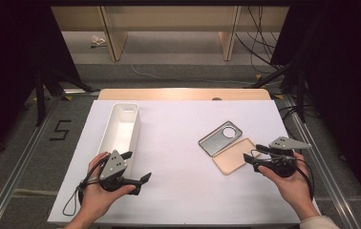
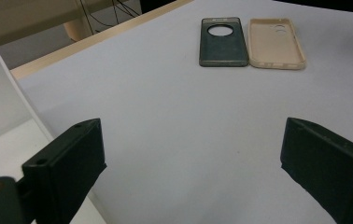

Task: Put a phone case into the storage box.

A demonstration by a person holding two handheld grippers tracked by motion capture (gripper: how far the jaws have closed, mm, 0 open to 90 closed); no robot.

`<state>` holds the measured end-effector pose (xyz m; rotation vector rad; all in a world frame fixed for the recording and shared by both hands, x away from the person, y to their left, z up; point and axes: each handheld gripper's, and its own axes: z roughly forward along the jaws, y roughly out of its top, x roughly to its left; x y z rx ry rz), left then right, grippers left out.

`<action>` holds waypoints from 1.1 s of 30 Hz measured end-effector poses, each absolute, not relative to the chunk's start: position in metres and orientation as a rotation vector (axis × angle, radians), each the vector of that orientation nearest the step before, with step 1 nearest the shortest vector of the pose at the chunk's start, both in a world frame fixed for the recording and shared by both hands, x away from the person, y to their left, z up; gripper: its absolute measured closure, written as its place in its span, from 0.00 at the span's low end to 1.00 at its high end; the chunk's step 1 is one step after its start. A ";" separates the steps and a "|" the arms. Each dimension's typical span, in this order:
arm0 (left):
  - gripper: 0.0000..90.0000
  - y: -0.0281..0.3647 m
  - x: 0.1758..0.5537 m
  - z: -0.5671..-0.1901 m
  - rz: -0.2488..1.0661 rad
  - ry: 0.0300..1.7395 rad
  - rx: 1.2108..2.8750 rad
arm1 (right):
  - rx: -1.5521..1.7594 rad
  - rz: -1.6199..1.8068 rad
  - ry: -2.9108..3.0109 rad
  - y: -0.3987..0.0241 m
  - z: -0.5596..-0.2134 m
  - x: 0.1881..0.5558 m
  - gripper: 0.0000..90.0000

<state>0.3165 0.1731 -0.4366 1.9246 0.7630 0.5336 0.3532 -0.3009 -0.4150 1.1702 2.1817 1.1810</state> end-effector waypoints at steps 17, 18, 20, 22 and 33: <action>0.07 0.172 0.317 -0.437 0.531 0.761 1.926 | 1.181 0.987 2.267 -0.299 -0.414 0.386 1.00; 0.07 0.172 0.317 -0.437 0.530 0.760 1.926 | 1.213 0.970 2.275 -0.299 -0.415 0.394 1.00; 0.07 0.172 0.317 -0.437 0.531 0.762 1.925 | 1.238 0.948 2.305 -0.299 -0.417 0.412 1.00; 0.07 0.173 0.317 -0.437 0.530 0.764 1.925 | 1.243 0.875 2.309 -0.296 -0.420 0.431 1.00; 0.07 0.174 0.317 -0.437 0.529 0.762 1.921 | 1.389 0.778 2.295 -0.297 -0.443 0.488 1.00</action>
